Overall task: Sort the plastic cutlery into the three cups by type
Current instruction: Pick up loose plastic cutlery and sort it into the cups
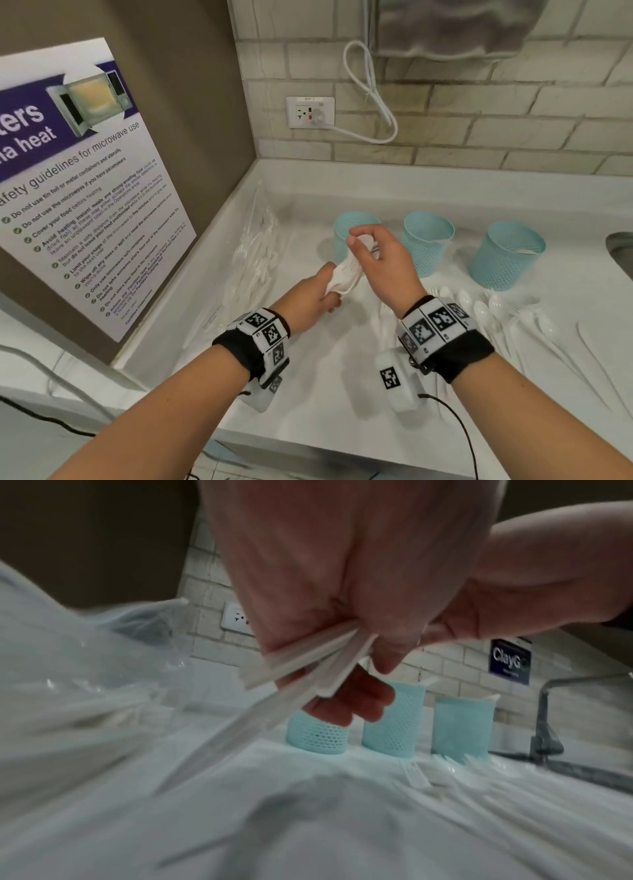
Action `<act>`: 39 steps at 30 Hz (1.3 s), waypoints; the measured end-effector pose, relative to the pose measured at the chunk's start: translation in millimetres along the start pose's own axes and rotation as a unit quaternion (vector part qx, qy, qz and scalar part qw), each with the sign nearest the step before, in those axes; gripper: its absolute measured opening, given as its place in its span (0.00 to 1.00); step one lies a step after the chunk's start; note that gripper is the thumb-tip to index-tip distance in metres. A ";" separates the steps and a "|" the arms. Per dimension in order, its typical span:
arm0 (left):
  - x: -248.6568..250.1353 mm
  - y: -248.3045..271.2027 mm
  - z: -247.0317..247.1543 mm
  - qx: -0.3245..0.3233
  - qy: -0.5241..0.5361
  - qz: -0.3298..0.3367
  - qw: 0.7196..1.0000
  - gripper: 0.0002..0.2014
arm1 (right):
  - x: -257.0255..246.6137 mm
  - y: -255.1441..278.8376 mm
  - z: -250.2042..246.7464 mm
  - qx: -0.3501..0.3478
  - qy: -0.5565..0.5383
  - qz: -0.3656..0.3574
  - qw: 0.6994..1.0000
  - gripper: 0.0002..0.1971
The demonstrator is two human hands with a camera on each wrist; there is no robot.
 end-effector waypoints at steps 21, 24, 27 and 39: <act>-18.0 -32.7 20.4 0.013 0.242 -0.064 0.968 0.13 | 17.7 -1.6 23.8 -0.192 -0.172 0.160 0.953 0.20; -5.9 -34.1 9.3 0.037 0.250 -0.043 0.967 0.06 | 18.7 -11.8 9.2 -0.157 -0.219 0.157 0.950 0.19; 9.1 -35.2 1.7 0.058 0.295 -0.024 0.954 0.04 | 14.9 -20.1 -4.9 -0.130 -0.240 0.145 0.951 0.17; 18.9 -33.8 0.6 0.164 0.286 -0.059 0.942 0.09 | 9.5 -42.7 -44.8 0.025 -0.146 0.059 0.987 0.01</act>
Point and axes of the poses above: each hand's wrist, its own y-axis away from the middle knuckle, its own z-axis out of the palm, x = y × z, the point moved 8 cm from there along -y, towards the middle knuckle, and after that the axes turned 12 degrees about -y, right-handed, at the moved point
